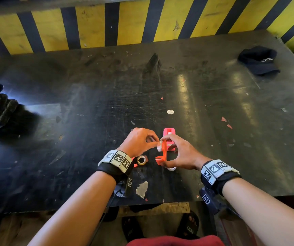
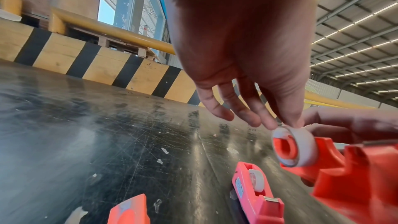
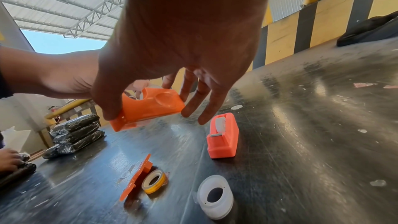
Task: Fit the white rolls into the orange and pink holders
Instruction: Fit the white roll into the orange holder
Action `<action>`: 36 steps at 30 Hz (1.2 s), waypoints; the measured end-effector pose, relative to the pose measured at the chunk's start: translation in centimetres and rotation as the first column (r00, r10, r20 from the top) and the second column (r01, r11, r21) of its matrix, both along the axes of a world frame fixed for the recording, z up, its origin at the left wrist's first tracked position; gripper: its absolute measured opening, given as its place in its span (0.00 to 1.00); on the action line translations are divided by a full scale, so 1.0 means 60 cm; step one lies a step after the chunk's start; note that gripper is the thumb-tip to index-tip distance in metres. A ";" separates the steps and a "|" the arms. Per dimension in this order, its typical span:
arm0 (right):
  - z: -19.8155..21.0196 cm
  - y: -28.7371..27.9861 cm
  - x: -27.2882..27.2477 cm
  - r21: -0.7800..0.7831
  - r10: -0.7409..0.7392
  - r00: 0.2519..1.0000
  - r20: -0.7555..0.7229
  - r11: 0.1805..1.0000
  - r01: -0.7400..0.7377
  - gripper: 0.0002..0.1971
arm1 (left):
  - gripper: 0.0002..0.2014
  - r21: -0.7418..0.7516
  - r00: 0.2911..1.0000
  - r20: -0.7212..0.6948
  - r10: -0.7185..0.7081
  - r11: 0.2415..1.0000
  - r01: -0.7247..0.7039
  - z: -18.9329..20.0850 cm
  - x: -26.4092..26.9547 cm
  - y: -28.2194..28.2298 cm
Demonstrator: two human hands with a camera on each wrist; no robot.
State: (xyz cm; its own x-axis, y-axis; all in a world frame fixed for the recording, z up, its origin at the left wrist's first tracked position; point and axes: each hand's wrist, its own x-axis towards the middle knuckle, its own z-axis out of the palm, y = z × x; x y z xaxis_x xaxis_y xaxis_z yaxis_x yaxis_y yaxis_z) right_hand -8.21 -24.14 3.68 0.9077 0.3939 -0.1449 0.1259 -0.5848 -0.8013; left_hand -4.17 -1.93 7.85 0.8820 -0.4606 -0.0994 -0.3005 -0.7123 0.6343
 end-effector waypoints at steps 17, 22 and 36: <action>-0.009 0.001 0.013 0.035 -0.089 0.996 -0.002 0.995 0.089 0.42 | 0.12 -0.181 0.947 -0.029 0.320 0.930 -0.320 -0.043 -0.001 0.044; -0.021 0.004 0.013 0.001 -0.069 0.998 -0.007 0.998 0.069 0.42 | 0.32 0.373 0.799 -0.250 0.546 0.816 -0.441 -0.145 -0.020 0.093; -0.025 0.001 0.012 0.009 -0.083 0.996 -0.016 0.996 0.084 0.41 | 0.27 -0.161 0.852 -0.449 0.270 0.913 -0.374 -0.118 -0.005 0.079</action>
State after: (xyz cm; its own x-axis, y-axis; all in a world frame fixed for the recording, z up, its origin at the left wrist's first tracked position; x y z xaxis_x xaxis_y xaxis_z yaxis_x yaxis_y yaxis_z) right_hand -7.51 -24.06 2.16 0.9350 0.3182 -0.1564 0.0640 -0.5854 -0.8082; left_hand -4.46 2.81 0.76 0.8873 -0.2128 -0.4091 0.2433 -0.5376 0.8073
